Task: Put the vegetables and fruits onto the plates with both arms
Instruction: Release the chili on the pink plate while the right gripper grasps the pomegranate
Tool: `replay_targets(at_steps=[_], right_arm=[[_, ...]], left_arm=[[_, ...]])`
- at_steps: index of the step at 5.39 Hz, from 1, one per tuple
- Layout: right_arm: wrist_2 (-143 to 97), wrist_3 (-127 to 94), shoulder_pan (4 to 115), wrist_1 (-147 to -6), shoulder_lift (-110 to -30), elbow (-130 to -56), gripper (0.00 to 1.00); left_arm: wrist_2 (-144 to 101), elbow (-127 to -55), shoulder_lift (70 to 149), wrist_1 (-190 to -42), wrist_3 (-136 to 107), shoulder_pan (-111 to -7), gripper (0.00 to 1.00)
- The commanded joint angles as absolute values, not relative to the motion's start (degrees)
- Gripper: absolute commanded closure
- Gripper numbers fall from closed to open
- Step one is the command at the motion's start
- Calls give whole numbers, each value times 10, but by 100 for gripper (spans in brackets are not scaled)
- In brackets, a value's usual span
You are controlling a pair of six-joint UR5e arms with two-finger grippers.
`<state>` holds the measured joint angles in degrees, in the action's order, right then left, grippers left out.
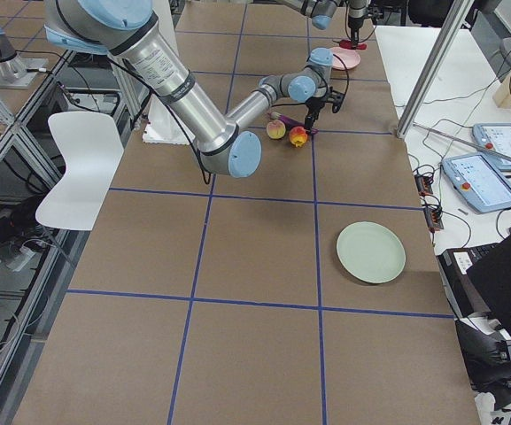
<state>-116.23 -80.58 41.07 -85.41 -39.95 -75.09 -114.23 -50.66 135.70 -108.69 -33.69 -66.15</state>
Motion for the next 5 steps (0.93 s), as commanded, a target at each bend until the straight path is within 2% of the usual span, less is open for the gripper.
replay_targets(at_steps=[1,2,3,4,5], right_arm=[[-1154,-818,396,-850,-393,-737,0],[-1153,-820,391,-851,-393,-735,0],[-1146,-820,386,-851,-393,-730,0],[-1141,-820,381,-853,-392,-727,0],[-1142,-819,381,-857,-387,-728,0]], left_arm=[[-1092,-466,1359,-1110,-333,-659,100],[-1081,-449,1360,-1124,-330,-644,100],[-1048,-446,1359,-1125,-319,-632,76],[-1046,-446,1359,-1126,-305,-632,1],[-1046,-446,1360,-1126,-306,-632,0]])
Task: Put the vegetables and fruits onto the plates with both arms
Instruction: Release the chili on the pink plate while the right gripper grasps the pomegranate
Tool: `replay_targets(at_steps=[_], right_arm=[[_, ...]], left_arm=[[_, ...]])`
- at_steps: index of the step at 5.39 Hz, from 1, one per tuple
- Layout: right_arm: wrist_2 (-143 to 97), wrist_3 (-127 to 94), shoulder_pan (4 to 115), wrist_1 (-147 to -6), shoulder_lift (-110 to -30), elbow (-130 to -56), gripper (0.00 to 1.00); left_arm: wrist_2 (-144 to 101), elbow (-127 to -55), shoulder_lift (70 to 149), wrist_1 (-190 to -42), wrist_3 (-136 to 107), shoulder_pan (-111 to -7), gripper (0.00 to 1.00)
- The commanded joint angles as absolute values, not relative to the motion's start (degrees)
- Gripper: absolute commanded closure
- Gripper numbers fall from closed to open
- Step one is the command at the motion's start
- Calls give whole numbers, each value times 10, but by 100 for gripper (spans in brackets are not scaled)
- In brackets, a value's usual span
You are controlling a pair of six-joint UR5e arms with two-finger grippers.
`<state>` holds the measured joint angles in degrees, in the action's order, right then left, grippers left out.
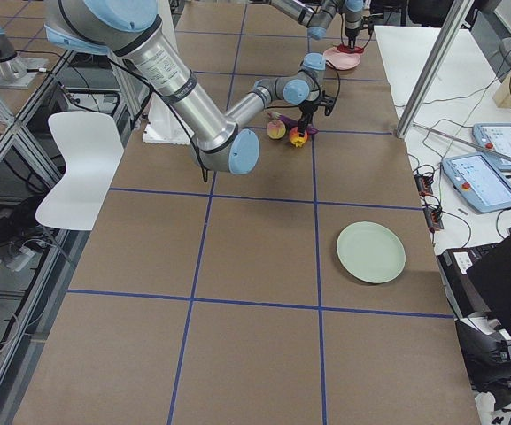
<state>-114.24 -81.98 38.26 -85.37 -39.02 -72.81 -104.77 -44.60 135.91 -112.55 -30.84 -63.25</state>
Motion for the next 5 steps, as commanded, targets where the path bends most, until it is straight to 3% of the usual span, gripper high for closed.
replay_targets(at_steps=[1,4,5], right_arm=[[-1142,-815,381,-873,-388,-728,0],[-1135,-816,370,-890,-391,-726,4],[-1128,-815,367,-890,-395,-726,77]], left_arm=[[-1047,-446,1360,-1126,-306,-632,0],[-1047,-447,1360,-1129,-306,-632,0],[-1049,-449,1360,-1129,-306,-633,0]])
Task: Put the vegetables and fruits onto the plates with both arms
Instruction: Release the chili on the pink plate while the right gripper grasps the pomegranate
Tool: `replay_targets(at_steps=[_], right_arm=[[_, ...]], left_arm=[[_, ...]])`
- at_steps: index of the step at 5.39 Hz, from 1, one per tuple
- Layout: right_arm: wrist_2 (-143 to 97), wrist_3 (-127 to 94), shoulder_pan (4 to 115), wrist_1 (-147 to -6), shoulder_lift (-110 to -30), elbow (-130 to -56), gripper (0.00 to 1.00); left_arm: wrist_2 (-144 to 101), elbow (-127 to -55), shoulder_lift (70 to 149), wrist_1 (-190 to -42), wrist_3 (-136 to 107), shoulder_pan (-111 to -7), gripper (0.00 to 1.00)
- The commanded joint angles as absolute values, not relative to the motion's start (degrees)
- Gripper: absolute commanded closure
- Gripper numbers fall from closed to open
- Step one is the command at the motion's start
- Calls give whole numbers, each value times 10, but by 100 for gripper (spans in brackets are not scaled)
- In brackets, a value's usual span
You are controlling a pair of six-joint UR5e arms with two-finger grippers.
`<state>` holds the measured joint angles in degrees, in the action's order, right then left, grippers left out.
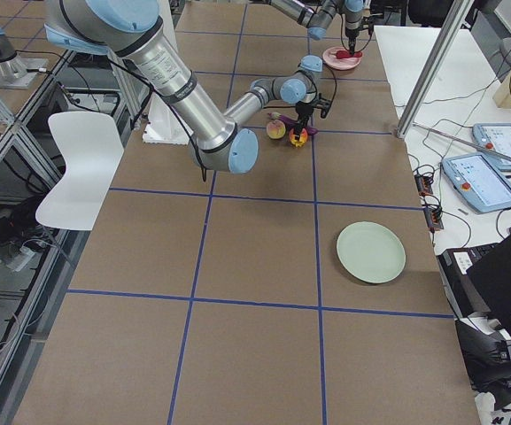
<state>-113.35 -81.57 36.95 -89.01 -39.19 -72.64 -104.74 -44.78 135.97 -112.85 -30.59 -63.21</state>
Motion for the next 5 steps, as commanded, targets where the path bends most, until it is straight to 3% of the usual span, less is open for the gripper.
replay_targets(at_steps=[1,3,5], right_arm=[[-1096,-818,361,-893,-391,-731,100],[-1114,-817,411,-967,-393,-825,100],[-1182,-749,505,-977,-430,-885,100]], left_arm=[[-1051,-464,1361,-1129,-313,-632,0],[-1153,-526,1373,-1119,-352,-631,0],[-1264,-665,1386,-989,-412,-616,0]])
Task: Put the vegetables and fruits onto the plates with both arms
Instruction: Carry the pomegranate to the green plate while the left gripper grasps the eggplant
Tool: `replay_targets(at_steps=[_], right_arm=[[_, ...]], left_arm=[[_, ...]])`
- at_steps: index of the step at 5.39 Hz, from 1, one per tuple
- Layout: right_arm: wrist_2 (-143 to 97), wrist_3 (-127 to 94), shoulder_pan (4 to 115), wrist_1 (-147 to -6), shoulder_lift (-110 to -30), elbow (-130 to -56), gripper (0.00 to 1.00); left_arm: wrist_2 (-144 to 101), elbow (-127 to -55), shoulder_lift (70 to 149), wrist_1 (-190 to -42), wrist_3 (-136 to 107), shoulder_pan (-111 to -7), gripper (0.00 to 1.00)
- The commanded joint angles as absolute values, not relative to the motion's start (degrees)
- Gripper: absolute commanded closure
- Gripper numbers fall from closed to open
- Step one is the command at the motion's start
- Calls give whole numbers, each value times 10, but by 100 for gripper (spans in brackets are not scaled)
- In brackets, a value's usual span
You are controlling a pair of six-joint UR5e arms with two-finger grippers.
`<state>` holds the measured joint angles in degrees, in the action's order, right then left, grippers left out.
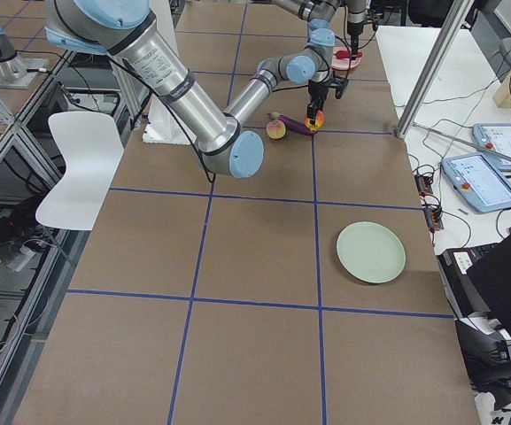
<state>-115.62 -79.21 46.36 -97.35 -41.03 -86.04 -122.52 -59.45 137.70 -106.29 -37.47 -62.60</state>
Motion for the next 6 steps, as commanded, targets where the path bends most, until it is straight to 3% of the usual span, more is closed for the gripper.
replay_targets(at_steps=[1,5,6], right_arm=[[-1203,-676,547,-978,-456,-885,100],[-1242,-398,670,-971,-554,-875,100],[-1241,-356,683,-969,-555,-843,100]], left_arm=[[-1264,-703,1396,-962,-461,-563,0],[-1226,-700,1472,-993,-631,-415,0],[-1182,-666,1475,-1038,-641,-395,0]])
